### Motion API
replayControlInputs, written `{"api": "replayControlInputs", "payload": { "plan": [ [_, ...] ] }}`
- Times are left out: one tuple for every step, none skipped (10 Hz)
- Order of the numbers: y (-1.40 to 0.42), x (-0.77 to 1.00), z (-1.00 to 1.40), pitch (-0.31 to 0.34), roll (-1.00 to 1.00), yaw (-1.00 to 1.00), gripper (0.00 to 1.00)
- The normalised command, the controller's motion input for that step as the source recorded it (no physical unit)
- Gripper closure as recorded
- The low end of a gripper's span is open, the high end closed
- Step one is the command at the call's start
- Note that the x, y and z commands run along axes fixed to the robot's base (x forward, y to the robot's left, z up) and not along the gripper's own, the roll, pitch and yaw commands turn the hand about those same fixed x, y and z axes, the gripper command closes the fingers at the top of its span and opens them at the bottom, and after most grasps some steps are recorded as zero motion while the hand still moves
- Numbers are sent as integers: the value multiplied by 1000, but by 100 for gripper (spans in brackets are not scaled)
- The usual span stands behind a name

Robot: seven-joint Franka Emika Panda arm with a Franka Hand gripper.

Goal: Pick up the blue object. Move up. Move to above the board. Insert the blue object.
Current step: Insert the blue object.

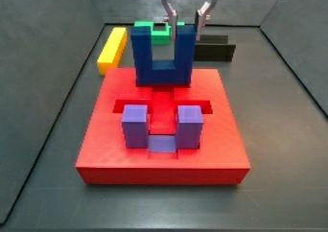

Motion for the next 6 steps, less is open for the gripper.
{"api": "replayControlInputs", "payload": {
  "plan": [
    [0,-20,14,0,-111,-169,100],
    [0,0,0,-23,-159,-160,100],
    [0,0,0,-36,-191,-137,100],
    [0,0,0,-46,-234,-106,100],
    [0,0,0,-43,-260,-71,100],
    [0,0,0,-41,-277,-29,100]
  ]
}}
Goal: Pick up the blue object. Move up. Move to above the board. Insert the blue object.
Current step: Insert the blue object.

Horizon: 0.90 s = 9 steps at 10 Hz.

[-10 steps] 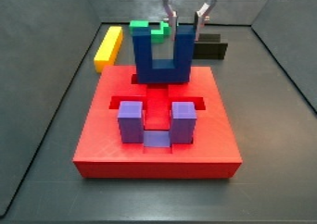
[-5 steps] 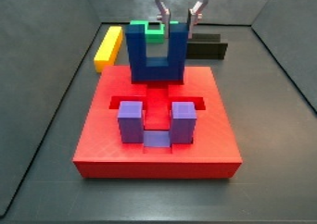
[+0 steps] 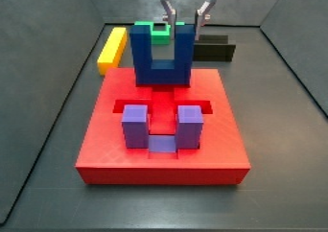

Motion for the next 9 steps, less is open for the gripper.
{"api": "replayControlInputs", "payload": {
  "plan": [
    [0,0,0,-50,-256,0,100],
    [0,0,-74,-51,-154,0,100],
    [0,0,-120,-47,-60,0,100],
    [0,0,-129,-44,-26,0,100],
    [0,0,-180,-50,0,0,100],
    [0,0,-194,-43,21,0,100],
    [126,109,-91,-13,73,-31,100],
    [203,140,0,0,47,-80,100],
    [146,114,0,0,40,-74,100]
  ]
}}
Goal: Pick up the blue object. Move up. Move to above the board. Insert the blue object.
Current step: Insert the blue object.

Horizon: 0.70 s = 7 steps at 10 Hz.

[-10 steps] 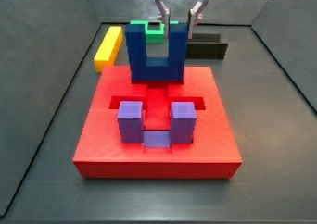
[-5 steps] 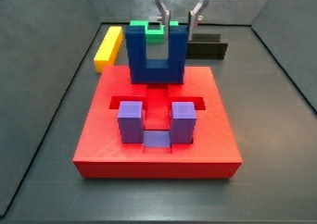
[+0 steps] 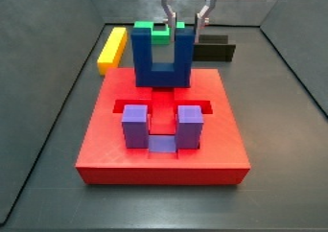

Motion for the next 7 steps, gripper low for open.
{"api": "replayControlInputs", "payload": {
  "plan": [
    [109,86,0,0,19,-69,100],
    [23,14,0,0,0,-83,100],
    [-17,0,-103,0,37,0,100],
    [-166,-143,-180,-4,31,0,100],
    [-263,-169,-237,-26,63,0,100],
    [-311,-229,-329,-43,119,0,100],
    [-271,-197,-429,-59,126,0,100]
  ]
}}
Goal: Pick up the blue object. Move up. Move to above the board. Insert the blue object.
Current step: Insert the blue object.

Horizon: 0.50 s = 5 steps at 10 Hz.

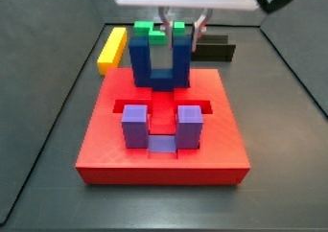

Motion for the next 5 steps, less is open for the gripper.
{"api": "replayControlInputs", "payload": {
  "plan": [
    [-154,0,-586,-87,101,11,100],
    [0,74,-686,-114,0,29,100],
    [43,234,-669,-110,0,77,100],
    [14,306,-689,-136,0,123,100],
    [11,354,-657,-137,0,146,100]
  ]
}}
